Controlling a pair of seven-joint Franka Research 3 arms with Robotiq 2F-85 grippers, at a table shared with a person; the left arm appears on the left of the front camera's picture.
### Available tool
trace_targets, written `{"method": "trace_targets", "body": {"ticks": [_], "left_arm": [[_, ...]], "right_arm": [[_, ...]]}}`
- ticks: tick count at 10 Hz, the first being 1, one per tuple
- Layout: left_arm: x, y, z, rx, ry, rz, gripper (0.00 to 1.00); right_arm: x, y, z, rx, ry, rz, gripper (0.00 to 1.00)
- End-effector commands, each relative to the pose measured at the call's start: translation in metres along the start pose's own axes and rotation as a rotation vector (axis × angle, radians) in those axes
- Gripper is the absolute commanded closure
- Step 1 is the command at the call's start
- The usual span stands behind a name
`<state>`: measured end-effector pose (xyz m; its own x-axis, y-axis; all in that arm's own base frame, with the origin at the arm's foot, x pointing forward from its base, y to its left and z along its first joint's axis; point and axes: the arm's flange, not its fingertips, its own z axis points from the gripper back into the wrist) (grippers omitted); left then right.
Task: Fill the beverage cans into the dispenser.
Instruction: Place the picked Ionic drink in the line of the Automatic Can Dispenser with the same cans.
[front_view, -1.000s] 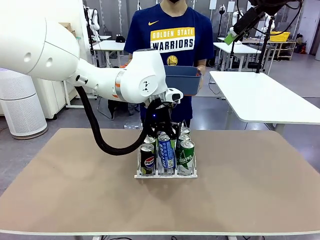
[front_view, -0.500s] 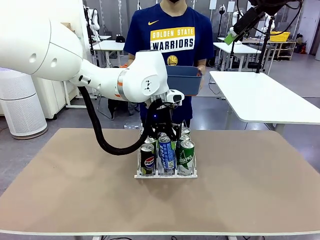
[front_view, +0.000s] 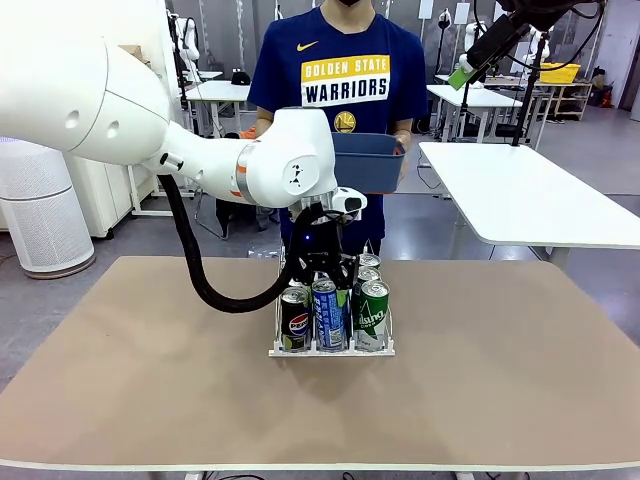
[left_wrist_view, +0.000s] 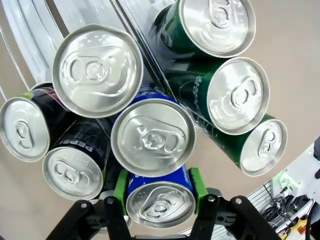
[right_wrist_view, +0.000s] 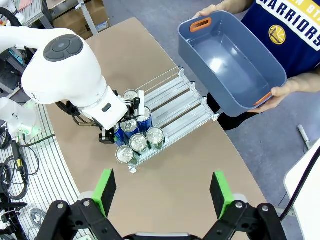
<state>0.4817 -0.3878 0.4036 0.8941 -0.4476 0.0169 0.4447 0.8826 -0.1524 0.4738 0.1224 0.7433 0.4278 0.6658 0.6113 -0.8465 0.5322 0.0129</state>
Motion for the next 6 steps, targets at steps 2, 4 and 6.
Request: {"method": "trace_targets", "body": {"ticks": [2, 4, 6], "left_arm": [[-0.001, -0.008, 0.023, 0.028, -0.027, 0.017, 0.04], [-0.009, -0.021, 0.044, 0.027, -0.082, 0.003, 0.0], [-0.021, -0.03, 0.047, 0.0, -0.133, -0.021, 0.0]], "right_arm": [[-0.002, 0.0, 0.0, 0.006, -0.012, 0.009, 0.0], [-0.002, 0.0, 0.0, 0.006, -0.012, 0.009, 0.0], [-0.002, 0.0, 0.0, 0.006, -0.012, 0.009, 0.0]]}}
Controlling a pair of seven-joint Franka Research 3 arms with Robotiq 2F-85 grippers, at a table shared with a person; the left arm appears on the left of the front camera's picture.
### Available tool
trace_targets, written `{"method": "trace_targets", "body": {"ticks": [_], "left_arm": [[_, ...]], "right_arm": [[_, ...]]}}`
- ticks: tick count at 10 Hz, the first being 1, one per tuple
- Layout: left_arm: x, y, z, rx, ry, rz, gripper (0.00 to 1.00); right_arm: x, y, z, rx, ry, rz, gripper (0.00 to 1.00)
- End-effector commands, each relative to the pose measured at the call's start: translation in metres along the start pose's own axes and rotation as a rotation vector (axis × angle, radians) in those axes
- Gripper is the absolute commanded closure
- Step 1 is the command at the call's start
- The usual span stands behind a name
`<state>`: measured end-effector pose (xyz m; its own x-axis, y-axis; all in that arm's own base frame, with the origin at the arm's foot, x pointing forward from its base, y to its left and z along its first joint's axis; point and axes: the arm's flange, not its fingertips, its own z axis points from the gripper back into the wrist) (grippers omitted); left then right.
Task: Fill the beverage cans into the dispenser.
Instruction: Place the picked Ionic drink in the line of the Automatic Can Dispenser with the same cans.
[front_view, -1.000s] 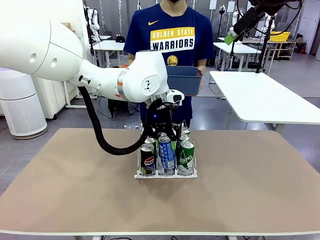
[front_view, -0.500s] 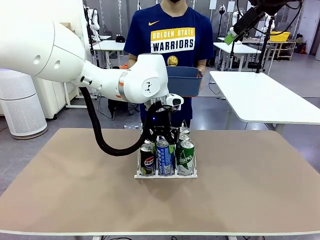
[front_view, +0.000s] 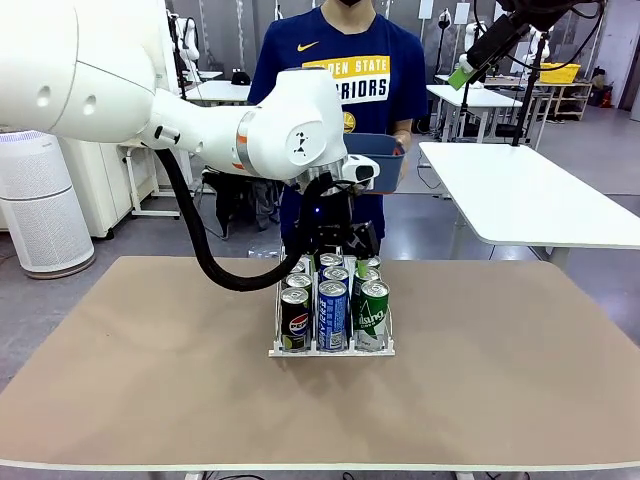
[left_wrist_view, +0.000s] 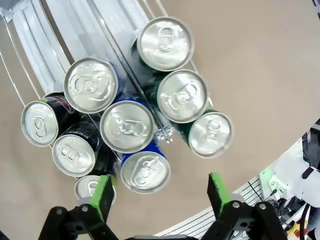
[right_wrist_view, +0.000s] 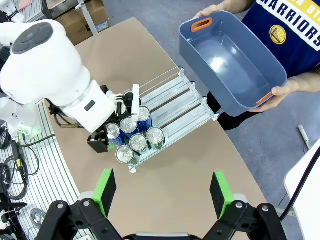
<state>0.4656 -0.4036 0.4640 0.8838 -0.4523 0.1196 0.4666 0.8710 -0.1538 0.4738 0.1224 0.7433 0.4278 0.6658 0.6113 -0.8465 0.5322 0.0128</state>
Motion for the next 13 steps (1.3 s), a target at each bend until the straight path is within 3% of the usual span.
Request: {"method": "trace_targets", "body": {"ticks": [1, 13], "left_arm": [[0.003, 0.0071, -0.0072, 0.001, 0.022, 0.011, 0.0], [0.0046, 0.0052, -0.0084, -0.002, 0.016, 0.009, 0.02]], "right_arm": [[-0.0018, -0.0002, 0.0001, 0.006, -0.012, 0.009, 0.0], [-0.0018, -0.0002, 0.0001, 0.006, -0.012, 0.009, 0.0]]}}
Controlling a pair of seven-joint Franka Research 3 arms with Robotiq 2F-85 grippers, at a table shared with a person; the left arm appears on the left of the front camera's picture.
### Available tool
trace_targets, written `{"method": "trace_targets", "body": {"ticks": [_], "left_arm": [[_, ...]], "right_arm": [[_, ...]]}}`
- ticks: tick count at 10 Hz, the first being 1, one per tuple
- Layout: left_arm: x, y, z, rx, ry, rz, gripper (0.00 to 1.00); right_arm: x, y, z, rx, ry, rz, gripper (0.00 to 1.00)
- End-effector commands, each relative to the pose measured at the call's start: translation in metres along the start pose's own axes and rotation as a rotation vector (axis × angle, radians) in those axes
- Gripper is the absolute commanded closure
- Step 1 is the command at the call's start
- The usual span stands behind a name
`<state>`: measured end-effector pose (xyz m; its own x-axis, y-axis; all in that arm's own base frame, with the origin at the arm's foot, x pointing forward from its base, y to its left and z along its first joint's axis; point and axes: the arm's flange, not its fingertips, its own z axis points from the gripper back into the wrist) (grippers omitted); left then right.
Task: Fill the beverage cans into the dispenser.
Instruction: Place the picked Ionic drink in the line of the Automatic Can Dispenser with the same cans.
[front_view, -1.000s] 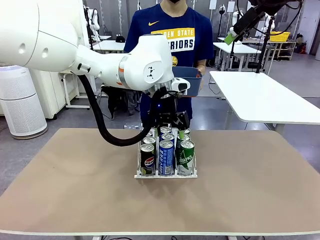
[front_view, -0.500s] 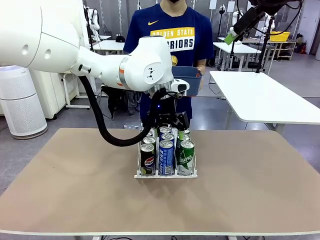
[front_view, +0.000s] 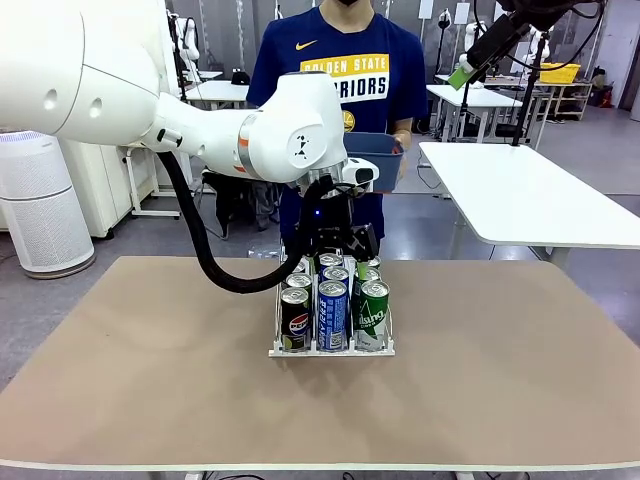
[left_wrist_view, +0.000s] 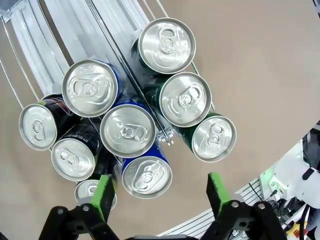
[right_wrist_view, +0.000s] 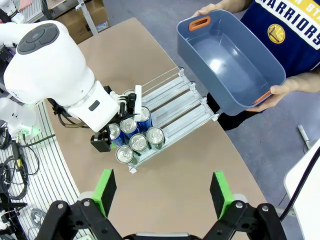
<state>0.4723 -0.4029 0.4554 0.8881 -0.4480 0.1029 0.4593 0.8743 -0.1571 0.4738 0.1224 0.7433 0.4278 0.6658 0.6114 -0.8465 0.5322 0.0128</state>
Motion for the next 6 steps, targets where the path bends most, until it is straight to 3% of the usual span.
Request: {"method": "trace_targets", "body": {"ticks": [1, 2, 3, 6], "left_arm": [[-0.006, 0.008, 0.013, -0.015, 0.005, -0.017, 0.0], [-0.015, 0.017, 0.033, -0.071, -0.003, -0.054, 0.0], [-0.028, 0.032, 0.06, -0.037, 0.008, -0.089, 0.0], [-0.063, 0.081, 0.171, -0.058, 0.006, -0.263, 0.0]], "right_arm": [[-0.002, 0.0, 0.0, 0.006, -0.012, 0.009, 0.0], [-0.002, 0.0, 0.0, 0.006, -0.012, 0.009, 0.0], [-0.002, 0.0, 0.0, 0.006, -0.012, 0.009, 0.0], [-0.002, 0.0, 0.0, 0.006, -0.012, 0.009, 0.0]]}}
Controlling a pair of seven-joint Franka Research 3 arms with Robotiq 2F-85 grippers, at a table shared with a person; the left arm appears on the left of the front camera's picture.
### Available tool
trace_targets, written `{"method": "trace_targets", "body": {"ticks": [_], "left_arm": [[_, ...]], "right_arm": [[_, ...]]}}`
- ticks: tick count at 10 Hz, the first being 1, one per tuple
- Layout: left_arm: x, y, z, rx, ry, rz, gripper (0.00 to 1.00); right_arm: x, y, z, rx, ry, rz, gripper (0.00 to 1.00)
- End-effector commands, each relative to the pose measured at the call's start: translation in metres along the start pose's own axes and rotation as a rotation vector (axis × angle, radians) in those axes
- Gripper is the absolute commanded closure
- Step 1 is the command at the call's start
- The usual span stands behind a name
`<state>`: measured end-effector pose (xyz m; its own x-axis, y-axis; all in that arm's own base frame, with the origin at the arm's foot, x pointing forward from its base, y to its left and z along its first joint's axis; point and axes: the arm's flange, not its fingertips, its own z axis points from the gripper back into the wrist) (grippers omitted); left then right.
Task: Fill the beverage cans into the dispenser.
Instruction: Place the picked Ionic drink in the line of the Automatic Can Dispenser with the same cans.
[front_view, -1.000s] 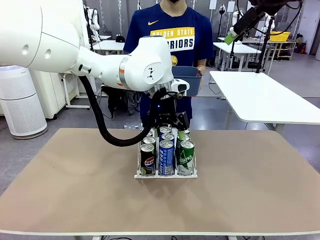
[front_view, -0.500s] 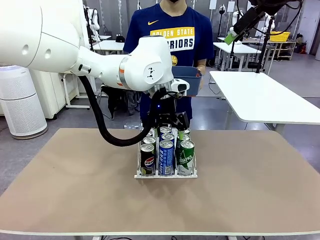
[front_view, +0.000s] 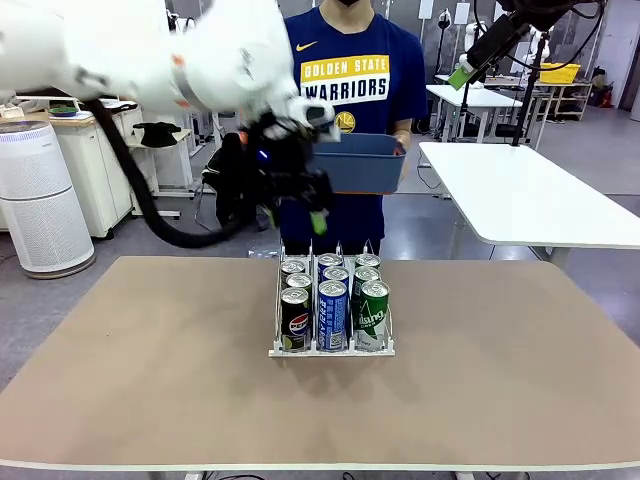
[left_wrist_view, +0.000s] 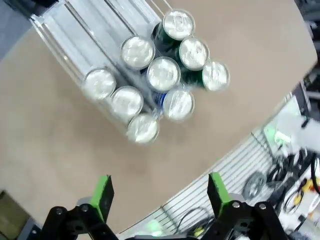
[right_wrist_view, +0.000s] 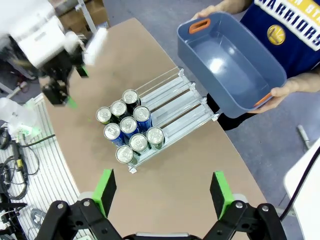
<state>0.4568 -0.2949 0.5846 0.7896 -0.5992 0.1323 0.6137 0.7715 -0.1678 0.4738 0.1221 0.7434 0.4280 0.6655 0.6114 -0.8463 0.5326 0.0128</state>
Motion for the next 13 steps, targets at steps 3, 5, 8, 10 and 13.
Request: {"method": "trace_targets", "body": {"ticks": [3, 5, 8, 10, 13], "left_arm": [[-0.053, 0.033, 0.129, -0.115, -0.171, -0.306, 0.0], [-0.077, 0.041, 0.173, -0.143, -0.285, -0.352, 0.0], [-0.099, 0.049, 0.204, -0.062, -0.339, -0.365, 0.0], [-0.103, 0.038, 0.204, 0.022, -0.349, -0.404, 0.0], [-0.097, 0.043, 0.214, -0.064, -0.349, -0.353, 0.0]], "right_arm": [[-0.002, 0.0, 0.0, 0.006, -0.012, 0.01, 0.0], [-0.002, 0.0, 0.0, 0.006, -0.012, 0.01, 0.0], [-0.002, 0.0, 0.0, 0.006, -0.012, 0.01, 0.0], [-0.002, 0.0, 0.0, 0.006, -0.012, 0.01, 0.0], [-0.002, 0.0, 0.0, 0.006, -0.012, 0.01, 0.0]]}}
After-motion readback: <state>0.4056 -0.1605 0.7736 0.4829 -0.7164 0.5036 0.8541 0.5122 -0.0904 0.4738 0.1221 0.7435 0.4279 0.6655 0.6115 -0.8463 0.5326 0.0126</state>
